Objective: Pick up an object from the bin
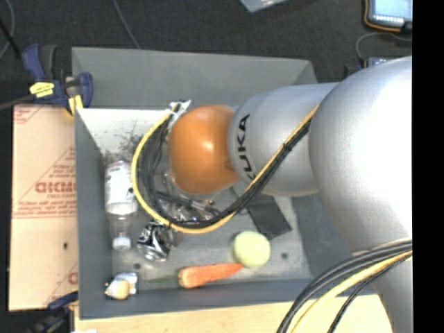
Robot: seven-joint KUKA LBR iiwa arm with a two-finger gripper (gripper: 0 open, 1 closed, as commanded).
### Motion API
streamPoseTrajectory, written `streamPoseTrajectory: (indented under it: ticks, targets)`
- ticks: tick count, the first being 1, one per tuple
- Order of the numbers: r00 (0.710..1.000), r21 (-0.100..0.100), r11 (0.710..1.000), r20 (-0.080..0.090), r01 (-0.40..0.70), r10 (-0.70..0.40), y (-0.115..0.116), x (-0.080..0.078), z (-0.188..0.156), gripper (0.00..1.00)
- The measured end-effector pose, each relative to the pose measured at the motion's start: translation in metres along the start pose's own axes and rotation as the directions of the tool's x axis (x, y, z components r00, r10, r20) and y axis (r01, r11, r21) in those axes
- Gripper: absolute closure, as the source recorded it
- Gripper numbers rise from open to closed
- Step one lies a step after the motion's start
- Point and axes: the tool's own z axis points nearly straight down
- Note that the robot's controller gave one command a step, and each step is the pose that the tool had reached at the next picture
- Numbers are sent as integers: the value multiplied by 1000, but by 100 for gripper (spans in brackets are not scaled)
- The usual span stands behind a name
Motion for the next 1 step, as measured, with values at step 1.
streamPoseTrajectory:
  ticks: [1]
  targets:
    - [1000,3,1000,3,0,0,-8,-12,-22,100]
